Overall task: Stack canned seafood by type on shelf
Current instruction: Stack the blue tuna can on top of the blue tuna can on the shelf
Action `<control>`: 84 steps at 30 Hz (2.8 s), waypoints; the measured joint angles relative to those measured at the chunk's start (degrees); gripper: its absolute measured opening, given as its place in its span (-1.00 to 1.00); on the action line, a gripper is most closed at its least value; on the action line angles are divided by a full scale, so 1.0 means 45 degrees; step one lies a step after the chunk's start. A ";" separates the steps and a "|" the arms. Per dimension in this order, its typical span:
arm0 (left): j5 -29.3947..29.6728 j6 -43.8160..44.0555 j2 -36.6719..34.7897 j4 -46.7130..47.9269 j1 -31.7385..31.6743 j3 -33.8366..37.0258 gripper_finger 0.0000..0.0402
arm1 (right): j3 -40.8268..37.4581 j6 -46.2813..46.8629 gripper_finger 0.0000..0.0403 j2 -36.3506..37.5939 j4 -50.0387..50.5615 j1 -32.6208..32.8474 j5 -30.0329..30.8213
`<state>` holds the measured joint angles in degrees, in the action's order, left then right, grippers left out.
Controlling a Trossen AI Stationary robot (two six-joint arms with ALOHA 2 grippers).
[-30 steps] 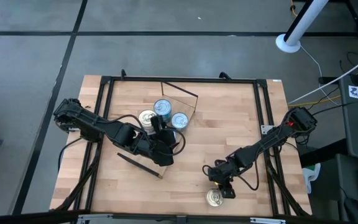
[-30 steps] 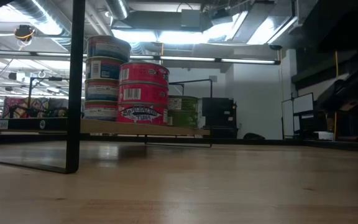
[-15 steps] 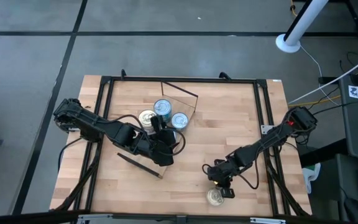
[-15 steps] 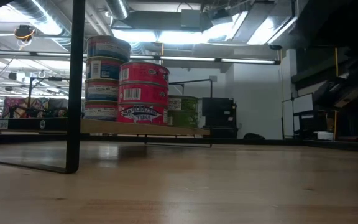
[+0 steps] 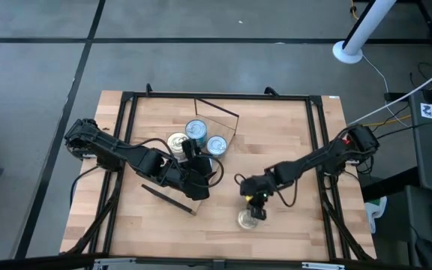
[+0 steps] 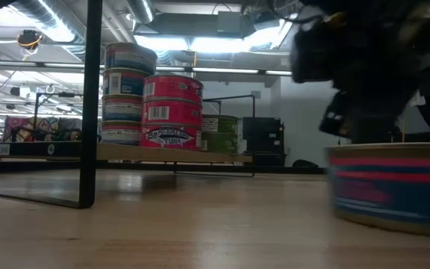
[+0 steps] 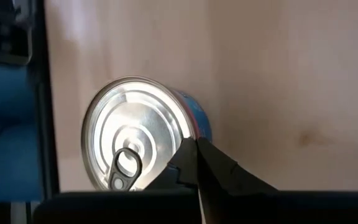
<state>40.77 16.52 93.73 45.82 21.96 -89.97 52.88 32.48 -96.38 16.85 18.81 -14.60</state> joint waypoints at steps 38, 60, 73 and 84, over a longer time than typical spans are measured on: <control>-0.1768 0.0772 0.1370 -0.1959 -0.0574 0.0010 0.31 | 0.3599 -0.4331 -1.00 0.0210 0.4244 -0.2049 0.3111; -0.1778 0.0064 0.1365 -0.1613 -0.0550 0.0010 0.31 | 0.3711 -0.3927 -1.00 0.0196 0.4958 0.1940 1.1115; -0.1780 -0.0807 0.1360 -0.1661 -0.0547 0.0010 0.31 | 0.2380 -0.3947 -1.00 -0.0365 0.4237 0.3244 1.4104; -0.1783 -0.0797 0.1358 -0.1648 -0.0545 0.0010 0.31 | 0.2055 -0.3965 -1.00 -0.1508 0.3702 0.3570 1.4488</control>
<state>32.75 12.93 99.85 38.41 19.51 -89.93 62.13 14.64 -103.16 33.51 34.88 50.59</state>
